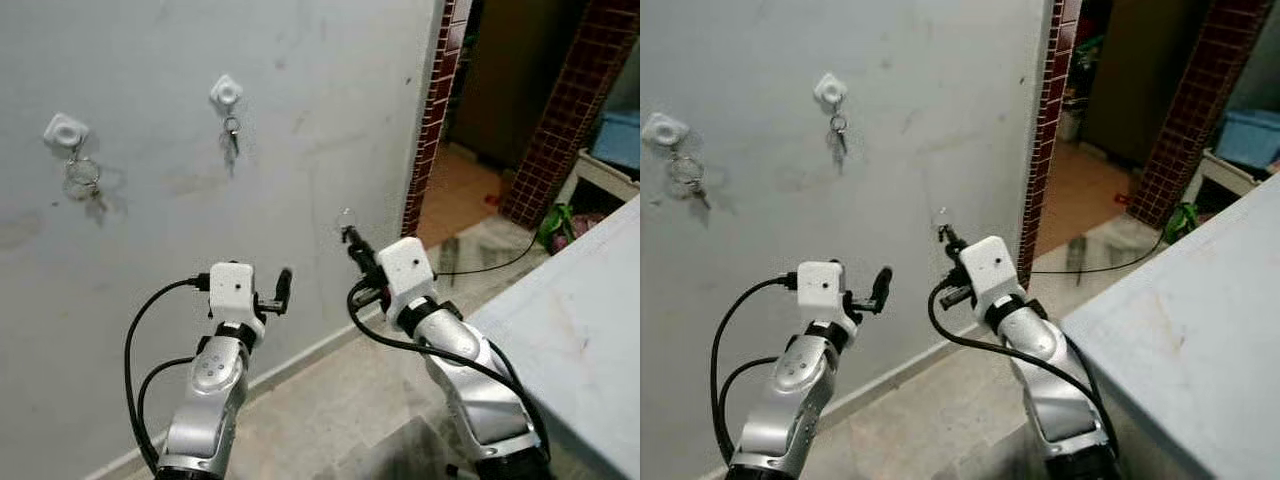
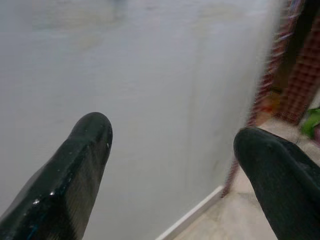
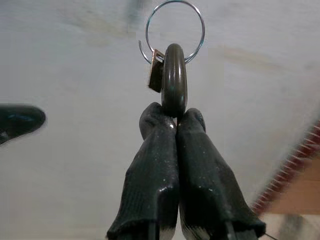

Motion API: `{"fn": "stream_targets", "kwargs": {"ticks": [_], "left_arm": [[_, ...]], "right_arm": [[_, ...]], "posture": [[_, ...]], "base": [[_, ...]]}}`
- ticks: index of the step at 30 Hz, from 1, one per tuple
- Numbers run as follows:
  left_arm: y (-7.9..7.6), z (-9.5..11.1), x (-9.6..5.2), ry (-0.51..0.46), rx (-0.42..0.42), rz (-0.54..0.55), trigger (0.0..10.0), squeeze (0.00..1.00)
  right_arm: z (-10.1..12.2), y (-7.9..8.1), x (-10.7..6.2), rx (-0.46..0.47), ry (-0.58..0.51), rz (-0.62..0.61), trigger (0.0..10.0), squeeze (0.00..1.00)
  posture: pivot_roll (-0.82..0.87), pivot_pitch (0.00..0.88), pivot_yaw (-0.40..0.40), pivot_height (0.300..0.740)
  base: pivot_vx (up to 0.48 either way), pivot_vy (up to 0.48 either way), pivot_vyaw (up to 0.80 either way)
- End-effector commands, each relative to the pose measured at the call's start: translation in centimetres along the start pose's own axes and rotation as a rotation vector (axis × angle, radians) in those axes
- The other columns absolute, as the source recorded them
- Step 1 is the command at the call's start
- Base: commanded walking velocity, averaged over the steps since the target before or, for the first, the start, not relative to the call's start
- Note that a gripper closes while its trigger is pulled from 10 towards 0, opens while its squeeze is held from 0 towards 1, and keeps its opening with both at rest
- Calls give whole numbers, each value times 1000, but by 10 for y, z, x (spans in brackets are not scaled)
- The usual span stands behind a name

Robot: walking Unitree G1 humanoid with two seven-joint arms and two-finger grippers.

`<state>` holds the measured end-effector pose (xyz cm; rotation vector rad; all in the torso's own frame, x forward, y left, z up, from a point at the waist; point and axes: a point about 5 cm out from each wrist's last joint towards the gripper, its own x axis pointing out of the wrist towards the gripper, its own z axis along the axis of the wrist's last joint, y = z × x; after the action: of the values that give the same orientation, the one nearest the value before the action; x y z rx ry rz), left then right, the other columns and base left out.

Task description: Hang keys on a hook

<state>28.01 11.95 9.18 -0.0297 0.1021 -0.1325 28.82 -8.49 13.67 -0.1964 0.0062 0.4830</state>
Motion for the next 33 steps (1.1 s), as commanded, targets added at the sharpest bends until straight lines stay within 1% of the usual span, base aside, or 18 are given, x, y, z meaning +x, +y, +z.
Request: {"fn": "stream_targets", "kwargs": {"ticks": [1,13,33], "left_arm": [[3,3,2,-13,28,3,10000,0],[-1,5,2,-21,25,-8,10000,0],[0,4,1,-21,42,-3,10000,0]], "right_arm": [[8,1,3,-3,-33,4,10000,0],[7,3,3,-6,-37,0,10000,0],[6,2,1,-3,-34,-8,10000,0]], "posture": [[-43,0,36,740],[-40,0,46,740],[-40,0,51,740]], "base": [[0,0,438],[0,0,790],[0,0,800]]}}
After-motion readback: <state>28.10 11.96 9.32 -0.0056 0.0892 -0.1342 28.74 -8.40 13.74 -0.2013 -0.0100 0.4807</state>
